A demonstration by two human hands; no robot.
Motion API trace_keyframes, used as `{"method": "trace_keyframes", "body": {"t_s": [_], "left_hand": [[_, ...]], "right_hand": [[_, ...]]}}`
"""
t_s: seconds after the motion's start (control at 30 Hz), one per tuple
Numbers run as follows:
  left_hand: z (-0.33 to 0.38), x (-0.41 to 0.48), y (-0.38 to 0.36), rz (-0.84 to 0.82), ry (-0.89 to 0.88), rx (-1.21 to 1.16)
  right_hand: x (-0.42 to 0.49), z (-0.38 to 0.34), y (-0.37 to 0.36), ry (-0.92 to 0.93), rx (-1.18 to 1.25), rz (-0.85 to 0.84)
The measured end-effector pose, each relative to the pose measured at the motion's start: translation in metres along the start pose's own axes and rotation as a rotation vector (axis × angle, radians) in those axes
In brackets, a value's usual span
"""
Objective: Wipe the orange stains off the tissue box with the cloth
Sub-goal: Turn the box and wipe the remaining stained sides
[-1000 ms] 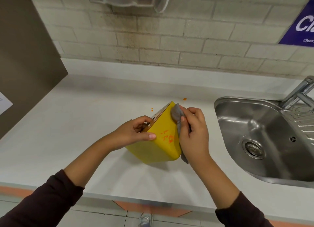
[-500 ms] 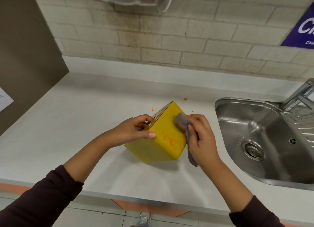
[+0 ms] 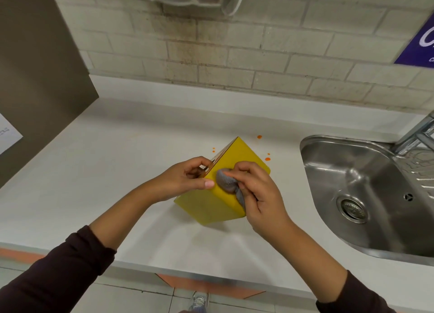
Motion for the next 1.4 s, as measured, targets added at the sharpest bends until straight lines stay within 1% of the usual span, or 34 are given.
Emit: {"method": "trace_keyframes", "body": {"t_s": [0.2,0.37,0.43,0.53,0.57,0.63,0.73,0.8,0.87,0.97,1.03,1.1,1.17,1.2,1.27,1.33,1.4], "left_hand": [[-0.002,0.001,0.003,-0.014,0.022,0.000],[-0.004,0.001,0.002,-0.022,0.021,0.016],[-0.003,0.002,-0.001,-0.016,0.018,0.031],[0.000,0.002,-0.002,-0.005,0.013,0.040],[0.000,0.002,-0.002,-0.001,0.012,0.040],[0.000,0.000,-0.001,0.005,0.012,0.032],[0.000,-0.001,-0.002,0.021,0.028,0.039],[-0.001,-0.001,-0.004,0.033,0.033,0.045],[-0.002,-0.001,-0.005,0.055,0.035,0.043],[-0.005,-0.003,-0.004,0.096,0.024,0.037],[-0.004,-0.007,-0.003,0.100,0.032,0.062],[-0.003,-0.009,-0.005,0.096,0.061,0.158],[-0.001,-0.010,-0.010,0.144,0.118,0.264],[0.001,-0.011,-0.013,0.194,0.146,0.304],[0.005,-0.011,-0.020,0.296,0.195,0.404],[0.009,-0.008,-0.033,0.336,0.218,0.544],[0.011,0.000,-0.049,0.323,0.244,0.729]], "right_hand": [[-0.016,0.004,0.007,0.034,0.023,-0.133],[-0.037,0.009,0.019,-0.061,0.057,-0.213],[-0.047,0.012,0.031,-0.089,0.036,-0.251],[-0.057,0.013,0.047,-0.095,-0.070,-0.278],[-0.058,0.013,0.050,-0.095,-0.061,-0.239],[-0.058,0.013,0.052,-0.125,0.071,-0.069],[-0.051,0.019,0.045,-0.314,0.319,0.228],[-0.045,0.023,0.032,-0.433,0.436,0.327],[-0.042,0.019,0.018,-0.466,0.473,0.338],[-0.045,0.008,0.005,-0.406,0.423,0.291],[-0.052,0.003,0.004,-0.347,0.396,0.201],[-0.058,0.004,0.010,-0.315,0.357,0.073],[-0.066,0.009,0.020,-0.363,0.323,-0.008],[-0.070,0.013,0.026,-0.418,0.325,0.000],[-0.079,0.025,0.039,-0.573,0.415,0.132],[-0.089,0.038,0.045,-0.744,0.667,0.313],[-0.095,0.048,0.043,-0.843,1.030,0.450]]}}
Point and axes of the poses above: each hand's wrist, its own x-axis towards the middle knuckle, its own y-axis out of the back of the hand, z = x × y, the point moved 3 cm from there along x, towards the middle knuckle, and after that the axes turned 13 degrees about -z, right-handed, at the moved point
